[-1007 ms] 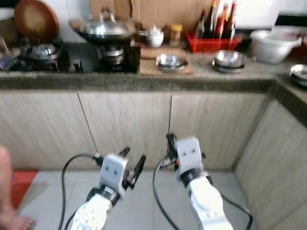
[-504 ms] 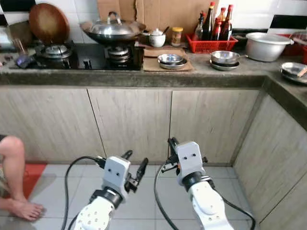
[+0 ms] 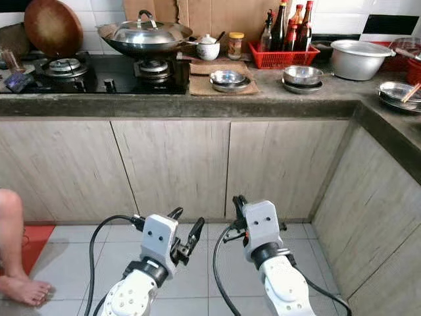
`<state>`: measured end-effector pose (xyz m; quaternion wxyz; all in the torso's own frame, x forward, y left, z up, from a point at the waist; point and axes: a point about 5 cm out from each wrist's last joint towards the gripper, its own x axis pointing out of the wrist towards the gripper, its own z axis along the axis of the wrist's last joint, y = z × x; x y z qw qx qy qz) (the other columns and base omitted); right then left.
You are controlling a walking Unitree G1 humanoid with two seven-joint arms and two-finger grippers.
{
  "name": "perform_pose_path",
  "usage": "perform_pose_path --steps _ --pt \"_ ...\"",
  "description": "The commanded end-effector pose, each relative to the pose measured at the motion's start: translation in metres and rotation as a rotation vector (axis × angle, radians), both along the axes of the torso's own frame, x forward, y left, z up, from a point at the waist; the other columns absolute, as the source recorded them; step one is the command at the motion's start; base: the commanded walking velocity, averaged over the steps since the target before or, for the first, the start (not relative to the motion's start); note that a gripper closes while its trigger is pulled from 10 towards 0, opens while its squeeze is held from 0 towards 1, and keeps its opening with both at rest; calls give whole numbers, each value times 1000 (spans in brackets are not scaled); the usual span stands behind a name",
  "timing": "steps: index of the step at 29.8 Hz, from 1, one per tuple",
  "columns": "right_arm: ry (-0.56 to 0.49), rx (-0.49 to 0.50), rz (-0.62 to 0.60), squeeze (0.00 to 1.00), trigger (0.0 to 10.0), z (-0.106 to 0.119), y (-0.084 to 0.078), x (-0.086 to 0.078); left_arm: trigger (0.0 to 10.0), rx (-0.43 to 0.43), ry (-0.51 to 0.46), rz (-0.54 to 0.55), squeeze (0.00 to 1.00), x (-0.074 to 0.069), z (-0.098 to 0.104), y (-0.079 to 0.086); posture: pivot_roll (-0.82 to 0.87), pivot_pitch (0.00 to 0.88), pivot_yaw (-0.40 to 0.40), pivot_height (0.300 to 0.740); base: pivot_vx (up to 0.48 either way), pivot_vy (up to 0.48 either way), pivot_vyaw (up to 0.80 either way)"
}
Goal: Kitchen organization
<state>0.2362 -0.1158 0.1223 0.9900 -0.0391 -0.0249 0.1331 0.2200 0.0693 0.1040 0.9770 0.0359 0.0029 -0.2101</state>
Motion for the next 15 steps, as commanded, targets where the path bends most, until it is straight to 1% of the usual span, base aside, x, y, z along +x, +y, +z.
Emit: perform_pose_path --steps 1,3,15 --pt "4 -2 -9 0 10000 1 -2 -1 10000 -14 -1 -11 0 -1 2 -2 -8 0 -49 740 0 0 -800" --pt "3 -3 -15 0 10000 1 -2 -1 10000 -17 0 -12 0 -1 3 -2 -7 0 -49 740 0 0 -800" --pt "4 1 -23 0 10000 1 -2 -1 10000 -13 0 -20 0 -3 3 -2 -9 0 -45 740 0 299 -800"
